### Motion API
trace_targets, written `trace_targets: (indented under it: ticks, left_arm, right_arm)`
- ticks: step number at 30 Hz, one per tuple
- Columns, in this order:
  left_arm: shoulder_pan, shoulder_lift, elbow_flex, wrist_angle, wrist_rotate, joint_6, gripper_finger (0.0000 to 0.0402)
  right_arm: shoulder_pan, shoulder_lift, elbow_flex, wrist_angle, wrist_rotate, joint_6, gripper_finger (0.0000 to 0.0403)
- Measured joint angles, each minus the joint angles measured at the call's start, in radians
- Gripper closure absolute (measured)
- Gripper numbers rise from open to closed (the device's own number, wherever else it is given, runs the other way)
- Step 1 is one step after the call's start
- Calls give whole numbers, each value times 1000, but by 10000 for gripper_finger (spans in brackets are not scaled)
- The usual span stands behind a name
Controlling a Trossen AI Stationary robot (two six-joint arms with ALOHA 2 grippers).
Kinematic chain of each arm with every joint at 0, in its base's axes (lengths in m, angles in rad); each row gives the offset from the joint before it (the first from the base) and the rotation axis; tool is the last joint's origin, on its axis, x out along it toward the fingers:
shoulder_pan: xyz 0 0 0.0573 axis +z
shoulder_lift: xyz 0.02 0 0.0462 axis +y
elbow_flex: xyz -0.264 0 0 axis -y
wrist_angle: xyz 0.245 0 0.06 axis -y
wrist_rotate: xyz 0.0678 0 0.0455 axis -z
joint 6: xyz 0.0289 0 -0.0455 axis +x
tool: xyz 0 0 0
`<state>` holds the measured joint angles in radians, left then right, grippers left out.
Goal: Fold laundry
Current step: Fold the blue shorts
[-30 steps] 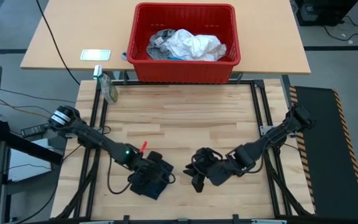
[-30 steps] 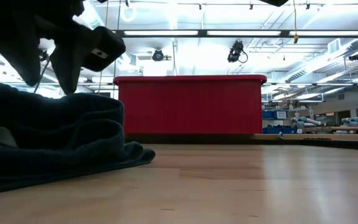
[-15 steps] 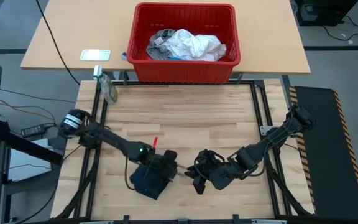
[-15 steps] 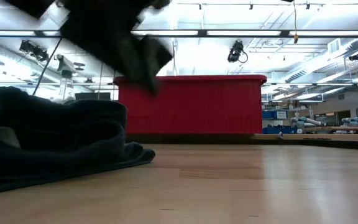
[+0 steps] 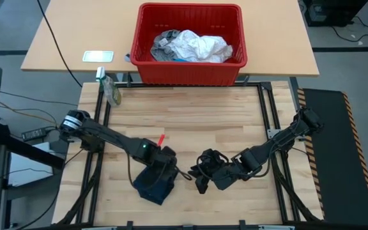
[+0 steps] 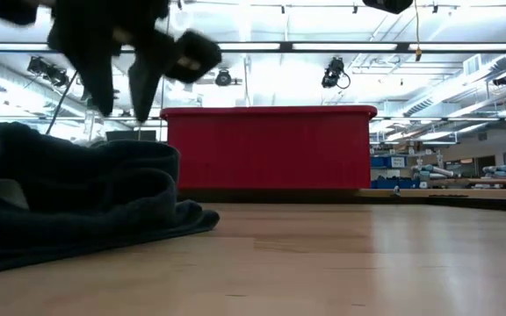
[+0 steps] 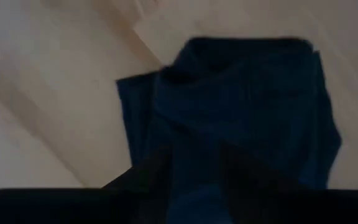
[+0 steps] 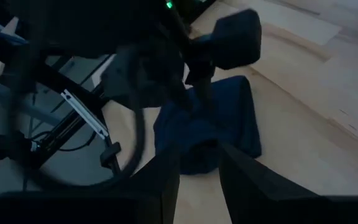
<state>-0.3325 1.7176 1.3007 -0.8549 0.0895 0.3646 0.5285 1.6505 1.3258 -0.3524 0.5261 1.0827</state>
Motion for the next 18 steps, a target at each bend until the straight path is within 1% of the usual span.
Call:
trace_targets:
  ticks: [3,5,8,11,14,16,18]
  left_arm:
    - [10,1,-81,76,1,4,285]
    - [24,1,-132,156,1,-40,286]
    - [58,1,-220,236,2,-163,287]
    - [98,1,-292,246,2,-342,287]
    - [129,-5,-339,169,6,-558,287]
    - [140,-6,-351,42,14,-716,287]
    - [140,-2,-356,-113,56,-875,287]
  right_arm:
    - [0,0,0,-5,5,14,285]
    - [0,0,0,-8,5,14,285]
    - [0,0,0,-10,6,14,285]
    - [-5,0,0,-10,6,14,285]
    - [-12,0,0,-10,5,6,284]
    - [-20,0,0,-10,5,-10,284]
    - [-29,0,0,-10,5,-24,284]
